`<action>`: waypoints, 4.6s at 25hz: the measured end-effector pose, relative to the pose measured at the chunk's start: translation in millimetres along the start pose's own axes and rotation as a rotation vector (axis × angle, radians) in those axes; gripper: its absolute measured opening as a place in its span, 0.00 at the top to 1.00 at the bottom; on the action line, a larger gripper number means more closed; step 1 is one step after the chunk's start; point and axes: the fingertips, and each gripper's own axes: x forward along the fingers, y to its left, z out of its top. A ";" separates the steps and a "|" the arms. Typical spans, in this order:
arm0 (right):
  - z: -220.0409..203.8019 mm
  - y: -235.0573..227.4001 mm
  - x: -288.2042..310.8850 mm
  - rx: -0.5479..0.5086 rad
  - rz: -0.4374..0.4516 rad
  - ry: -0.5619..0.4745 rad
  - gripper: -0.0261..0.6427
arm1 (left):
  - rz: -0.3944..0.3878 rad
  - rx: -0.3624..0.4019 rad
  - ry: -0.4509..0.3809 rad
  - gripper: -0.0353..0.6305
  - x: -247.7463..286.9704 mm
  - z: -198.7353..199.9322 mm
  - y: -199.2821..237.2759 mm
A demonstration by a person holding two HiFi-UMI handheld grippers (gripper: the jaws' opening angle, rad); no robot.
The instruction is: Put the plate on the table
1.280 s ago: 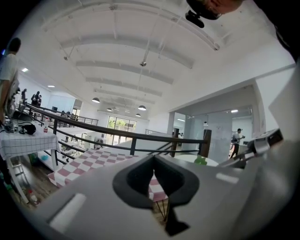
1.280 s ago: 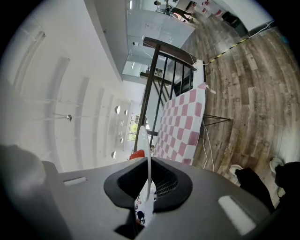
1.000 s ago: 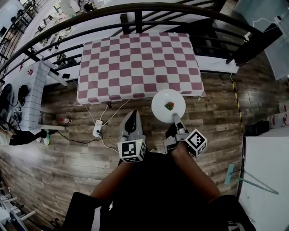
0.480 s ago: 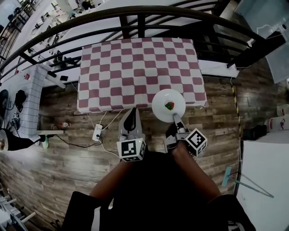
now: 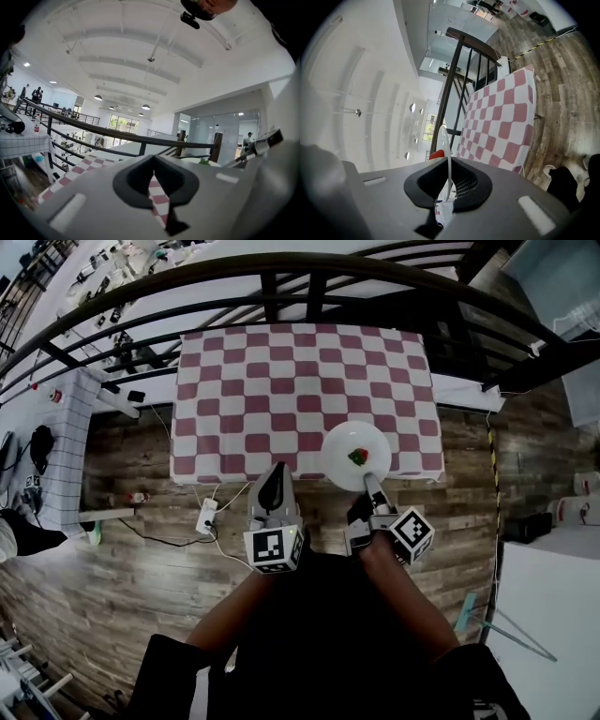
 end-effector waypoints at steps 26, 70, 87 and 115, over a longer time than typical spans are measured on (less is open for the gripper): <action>-9.1 12.5 86.8 0.017 -0.021 -0.020 0.94 | -0.052 -0.043 0.019 0.93 74.3 -2.8 61.2; 88.1 -37.8 272.0 -0.108 -0.005 0.336 0.94 | 0.115 -0.007 0.001 0.93 239.2 5.7 14.8; 49.7 -53.0 328.2 -0.153 -0.003 0.493 0.94 | 0.257 -0.005 0.035 0.93 223.4 8.0 45.3; 5.4 -92.9 384.0 -0.136 0.066 0.513 0.94 | 0.216 0.001 0.113 0.93 219.1 0.4 101.5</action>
